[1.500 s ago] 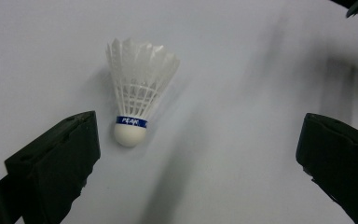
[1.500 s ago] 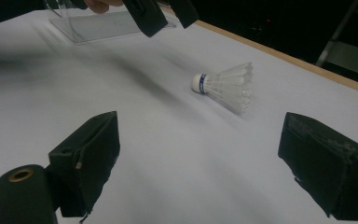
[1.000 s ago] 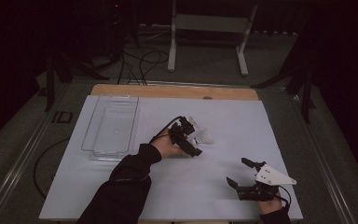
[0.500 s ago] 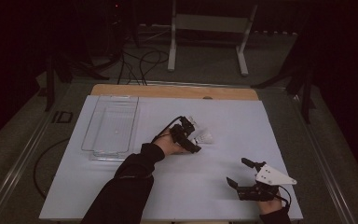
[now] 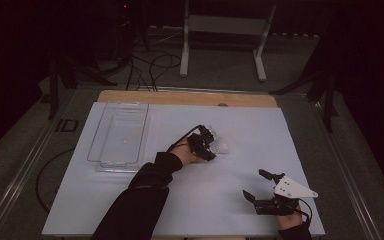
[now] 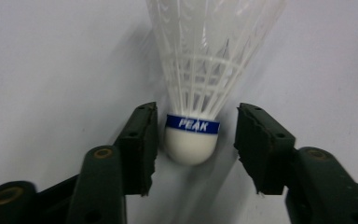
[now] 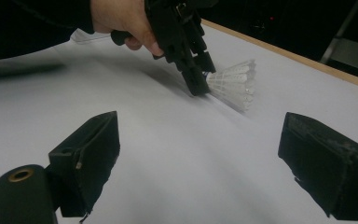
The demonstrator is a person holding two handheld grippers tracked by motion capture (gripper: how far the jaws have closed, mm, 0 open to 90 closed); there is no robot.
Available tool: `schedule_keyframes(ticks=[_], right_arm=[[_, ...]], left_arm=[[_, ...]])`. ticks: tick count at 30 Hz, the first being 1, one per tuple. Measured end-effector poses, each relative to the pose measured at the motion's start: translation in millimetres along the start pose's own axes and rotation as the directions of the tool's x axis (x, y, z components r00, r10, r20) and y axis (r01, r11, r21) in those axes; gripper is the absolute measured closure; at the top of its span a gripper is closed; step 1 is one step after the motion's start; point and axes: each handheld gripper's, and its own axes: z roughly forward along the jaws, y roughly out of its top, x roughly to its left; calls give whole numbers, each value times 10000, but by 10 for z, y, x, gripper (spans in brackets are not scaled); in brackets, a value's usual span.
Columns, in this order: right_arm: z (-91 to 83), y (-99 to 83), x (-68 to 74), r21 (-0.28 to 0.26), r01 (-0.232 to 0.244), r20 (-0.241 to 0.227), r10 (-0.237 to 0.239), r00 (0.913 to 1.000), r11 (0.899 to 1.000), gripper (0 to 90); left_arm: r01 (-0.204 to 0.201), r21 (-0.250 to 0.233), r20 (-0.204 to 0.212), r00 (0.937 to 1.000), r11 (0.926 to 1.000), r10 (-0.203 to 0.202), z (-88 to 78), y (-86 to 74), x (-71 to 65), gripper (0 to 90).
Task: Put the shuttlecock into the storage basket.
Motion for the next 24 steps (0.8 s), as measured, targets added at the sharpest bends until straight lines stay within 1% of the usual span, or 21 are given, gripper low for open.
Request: schedule_keyframes(ticks=[3,6,7,8,9,11,15,16,17,21,23,24], right_arm=[[0,-3,-5,15,-8,-13,8,10000,10000,126],[-2,-2,-4,-17,5,-4,-5,10000,10000,126],[-2,-1,-4,-25,1,-6,-1,10000,10000,125],[0,-3,-7,1,-4,-21,4,10000,10000,125],[0,-3,-7,1,-4,-21,4,10000,10000,125],[1,-3,-2,25,-24,-27,24,10000,10000,126],[2,-2,-2,26,-28,-31,28,10000,10000,126],[2,-3,-4,27,-14,-30,14,10000,10000,126],[1,-3,-5,23,-14,-29,14,10000,10000,125],[-4,0,-4,-19,-8,0,8,10000,10000,126],[-6,0,-6,-25,11,10,-11,10000,10000,126],[-6,0,-6,-26,13,11,-12,10000,10000,126]], left_arm=[[-82,86,-89,9999,9999,82,16,9,-1,528],[131,125,-141,9998,9998,-129,11,19,16,579],[128,127,-141,9998,9998,-127,12,19,17,592],[228,157,-156,9996,9996,-226,9,24,26,628],[228,157,-156,9996,9996,-226,9,24,26,635],[127,218,-130,9998,9997,-124,8,30,29,639],[84,336,-74,9999,9994,-82,4,47,16,650],[54,340,36,10000,9994,-56,3,53,7,651],[-19,385,3,10000,9993,19,2,59,-4,652],[-45,336,138,9999,9994,40,-14,73,-22,656],[10,311,227,9997,9995,-17,-29,76,-26,656],[-82,396,233,9997,9992,73,-45,80,-30,657]])
